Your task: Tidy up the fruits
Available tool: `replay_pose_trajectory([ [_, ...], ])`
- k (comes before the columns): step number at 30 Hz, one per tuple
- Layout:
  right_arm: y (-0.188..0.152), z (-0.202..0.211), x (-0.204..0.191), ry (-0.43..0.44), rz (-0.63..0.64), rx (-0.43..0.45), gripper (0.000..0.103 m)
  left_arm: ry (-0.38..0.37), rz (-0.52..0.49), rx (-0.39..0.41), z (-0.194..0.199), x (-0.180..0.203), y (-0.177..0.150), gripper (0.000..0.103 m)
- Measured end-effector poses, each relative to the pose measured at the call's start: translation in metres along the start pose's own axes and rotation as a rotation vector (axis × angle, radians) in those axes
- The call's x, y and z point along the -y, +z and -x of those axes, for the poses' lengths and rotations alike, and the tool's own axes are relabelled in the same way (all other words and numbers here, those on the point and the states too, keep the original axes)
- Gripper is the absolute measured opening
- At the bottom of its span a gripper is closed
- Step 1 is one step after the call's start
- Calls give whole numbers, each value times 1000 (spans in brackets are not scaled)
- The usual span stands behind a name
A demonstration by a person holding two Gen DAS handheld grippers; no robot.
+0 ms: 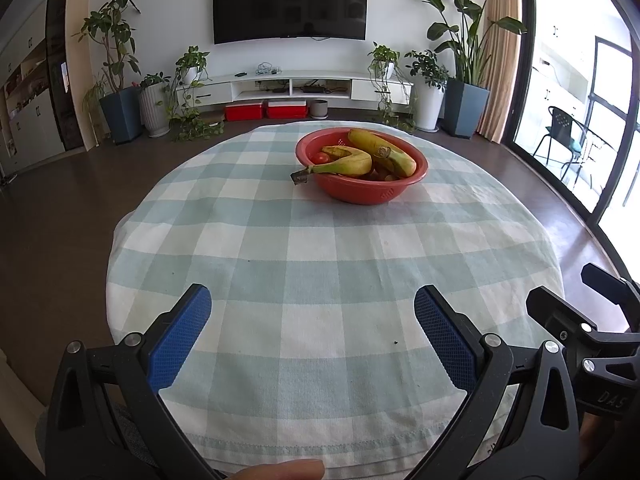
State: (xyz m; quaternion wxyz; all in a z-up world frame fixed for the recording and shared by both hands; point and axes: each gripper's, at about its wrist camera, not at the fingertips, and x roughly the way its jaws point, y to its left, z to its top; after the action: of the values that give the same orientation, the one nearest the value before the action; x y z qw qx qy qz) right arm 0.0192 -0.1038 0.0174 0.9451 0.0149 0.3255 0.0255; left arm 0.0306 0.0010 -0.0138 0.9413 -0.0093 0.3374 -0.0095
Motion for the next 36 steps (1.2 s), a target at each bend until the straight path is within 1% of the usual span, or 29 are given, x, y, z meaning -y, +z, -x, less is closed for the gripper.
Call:
replay_pose_trajectory([
  [12,0,0,0,-2,1,-4,103,0,0,-1,0,0,0,103],
  [30,-10,1,0,-7,3,-20,103,1,1,-3,1,0,0,103],
  [36,-10,0,-1,-7,3,-22,103,5,7,-4,-3,-1,-4,103],
])
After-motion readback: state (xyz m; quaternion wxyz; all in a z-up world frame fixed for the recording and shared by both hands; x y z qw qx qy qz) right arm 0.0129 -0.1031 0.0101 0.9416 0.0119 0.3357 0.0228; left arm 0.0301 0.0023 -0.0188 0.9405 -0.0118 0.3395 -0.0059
